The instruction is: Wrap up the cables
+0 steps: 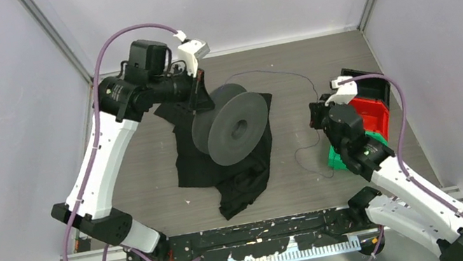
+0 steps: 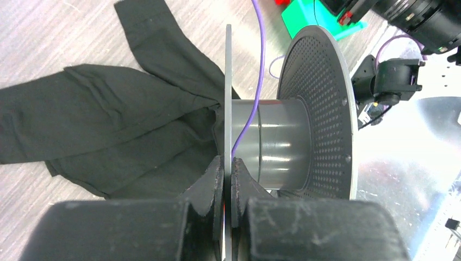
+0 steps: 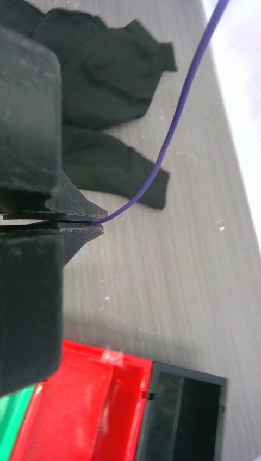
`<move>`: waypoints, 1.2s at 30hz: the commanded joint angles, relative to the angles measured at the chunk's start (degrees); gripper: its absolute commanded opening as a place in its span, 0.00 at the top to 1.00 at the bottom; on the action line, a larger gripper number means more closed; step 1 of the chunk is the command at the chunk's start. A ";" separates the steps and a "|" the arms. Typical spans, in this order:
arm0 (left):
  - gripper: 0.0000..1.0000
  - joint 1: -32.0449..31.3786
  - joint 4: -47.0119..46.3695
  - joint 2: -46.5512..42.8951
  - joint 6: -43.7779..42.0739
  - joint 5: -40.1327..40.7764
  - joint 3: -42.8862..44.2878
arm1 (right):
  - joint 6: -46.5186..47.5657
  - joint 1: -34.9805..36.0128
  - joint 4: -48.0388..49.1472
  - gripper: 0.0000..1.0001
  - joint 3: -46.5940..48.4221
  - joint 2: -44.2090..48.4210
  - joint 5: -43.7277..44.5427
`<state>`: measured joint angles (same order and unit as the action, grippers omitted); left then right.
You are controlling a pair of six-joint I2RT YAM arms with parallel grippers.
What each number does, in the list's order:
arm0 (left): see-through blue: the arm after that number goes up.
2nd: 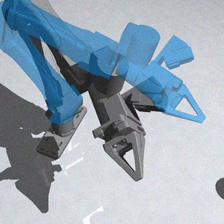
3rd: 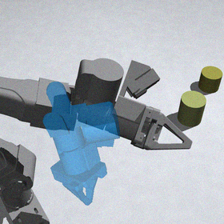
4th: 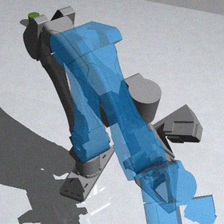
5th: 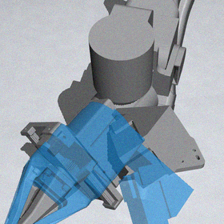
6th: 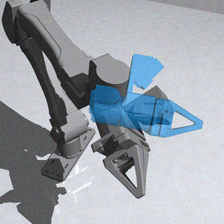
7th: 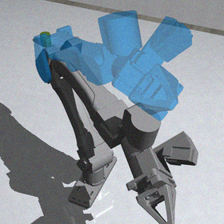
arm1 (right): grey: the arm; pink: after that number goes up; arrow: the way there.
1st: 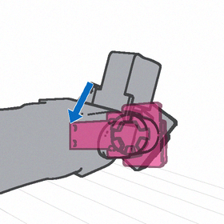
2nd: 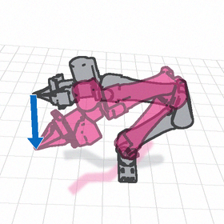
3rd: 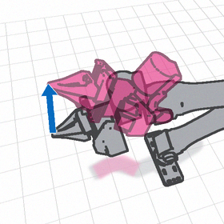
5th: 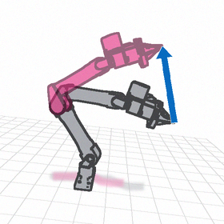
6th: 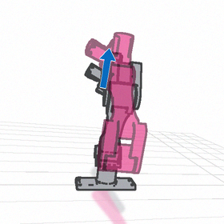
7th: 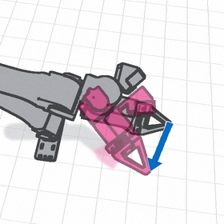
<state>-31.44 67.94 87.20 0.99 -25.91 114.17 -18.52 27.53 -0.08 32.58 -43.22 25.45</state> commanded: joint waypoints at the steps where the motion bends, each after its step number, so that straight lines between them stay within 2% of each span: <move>1: 1.00 1.43 -7.97 -4.43 1.00 -2.11 0.90 | -3.59 0.00 -12.44 1.00 1.91 -0.63 0.70; 5: 1.00 4.00 -11.83 -6.04 3.97 -3.89 -0.05 | -5.82 0.00 -15.54 1.00 1.09 -2.08 -0.61; 9: 1.00 7.43 -16.61 -7.52 8.21 -2.18 -1.68 | -7.44 0.20 -16.36 1.00 0.71 -1.81 -2.09; 13: 1.00 8.06 -26.09 -10.28 13.58 1.55 -6.58 | -10.54 1.35 -16.84 0.99 2.87 -3.87 -6.26; 16: 1.00 8.07 -41.09 -14.80 22.93 7.26 -16.73 | -14.32 4.34 -20.97 0.99 8.47 -9.23 -5.17; 18: 1.00 8.06 -48.87 -17.14 28.40 14.49 -22.17 | -15.62 6.78 -21.52 0.99 10.10 -12.24 -3.87; 21: 1.00 8.06 -52.99 -17.84 32.48 24.00 -25.47 | -16.10 11.39 -19.82 0.99 10.67 -14.89 -2.54; 26: 1.00 7.58 -56.97 -16.23 37.34 32.95 -28.43 | -15.26 21.30 -18.51 1.00 14.49 -20.78 1.04; 29: 1.00 6.35 -59.83 -15.39 38.43 38.50 -30.42 | -14.86 26.29 -18.05 0.99 18.38 -25.62 2.49; 36: 1.00 2.14 -61.98 -11.79 31.05 49.42 -29.71 | -7.42 37.89 -17.46 0.99 28.20 -30.80 6.35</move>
<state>-27.49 16.95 74.89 34.76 14.11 82.67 -30.59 61.10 -19.51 54.35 -73.30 27.62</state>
